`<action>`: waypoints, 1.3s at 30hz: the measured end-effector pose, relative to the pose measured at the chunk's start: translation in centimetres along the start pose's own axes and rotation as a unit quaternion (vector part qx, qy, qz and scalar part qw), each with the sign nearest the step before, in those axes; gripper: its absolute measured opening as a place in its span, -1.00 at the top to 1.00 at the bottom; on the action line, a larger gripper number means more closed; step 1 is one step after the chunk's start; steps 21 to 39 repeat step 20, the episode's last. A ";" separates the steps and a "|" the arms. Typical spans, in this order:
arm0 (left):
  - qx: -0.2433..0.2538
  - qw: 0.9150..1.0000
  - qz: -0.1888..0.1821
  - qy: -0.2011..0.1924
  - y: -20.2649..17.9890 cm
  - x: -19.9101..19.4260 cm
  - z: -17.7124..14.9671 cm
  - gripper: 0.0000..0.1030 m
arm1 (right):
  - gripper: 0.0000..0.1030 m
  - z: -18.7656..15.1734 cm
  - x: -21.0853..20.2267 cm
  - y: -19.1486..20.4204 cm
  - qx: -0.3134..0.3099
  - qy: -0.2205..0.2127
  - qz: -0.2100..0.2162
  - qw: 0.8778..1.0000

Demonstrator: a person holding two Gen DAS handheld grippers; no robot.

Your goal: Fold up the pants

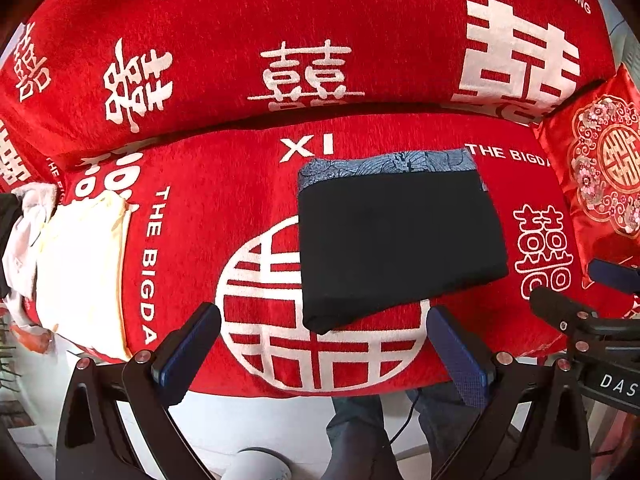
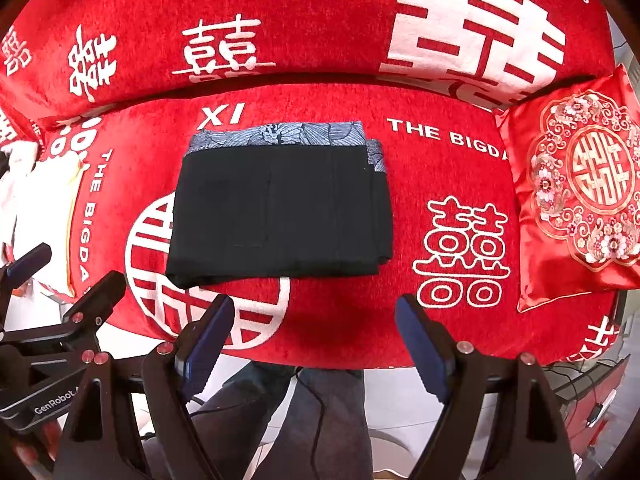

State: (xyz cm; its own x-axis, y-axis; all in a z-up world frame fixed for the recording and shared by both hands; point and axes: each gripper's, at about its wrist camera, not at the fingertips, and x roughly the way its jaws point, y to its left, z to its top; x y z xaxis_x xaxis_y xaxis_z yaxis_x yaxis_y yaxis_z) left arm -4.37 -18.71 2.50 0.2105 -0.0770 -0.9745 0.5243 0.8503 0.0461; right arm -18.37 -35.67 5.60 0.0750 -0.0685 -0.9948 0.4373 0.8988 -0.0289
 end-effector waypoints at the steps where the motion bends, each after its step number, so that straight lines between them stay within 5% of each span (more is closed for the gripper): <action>1: 0.000 1.000 -0.001 0.000 -0.1 0.0 0.0 -1.00 | -0.66 0.0 0.0 0.0 0.000 0.000 -0.001 1.000; 39: 0.008 1.000 -0.005 -0.005 -1.3 -0.4 -0.3 -1.00 | -0.66 -0.4 0.0 -0.4 0.005 0.001 0.001 1.000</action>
